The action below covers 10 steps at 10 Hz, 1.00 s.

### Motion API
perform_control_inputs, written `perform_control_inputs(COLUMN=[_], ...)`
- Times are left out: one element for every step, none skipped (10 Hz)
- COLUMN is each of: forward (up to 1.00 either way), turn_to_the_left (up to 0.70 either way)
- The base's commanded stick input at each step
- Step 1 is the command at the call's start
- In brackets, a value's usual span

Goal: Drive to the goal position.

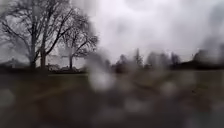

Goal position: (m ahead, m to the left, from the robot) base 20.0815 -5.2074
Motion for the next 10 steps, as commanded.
perform_control_inputs(forward=[1.0, 1.0, 1.0, 1.0, 1.0, 1.0, 1.0, 1.0, 1.0, 1.0], turn_to_the_left=[0.0, 0.08, 0.28, 0.4, 0.4, 0.39, 0.29, 0.01, 0.0, 0.0])
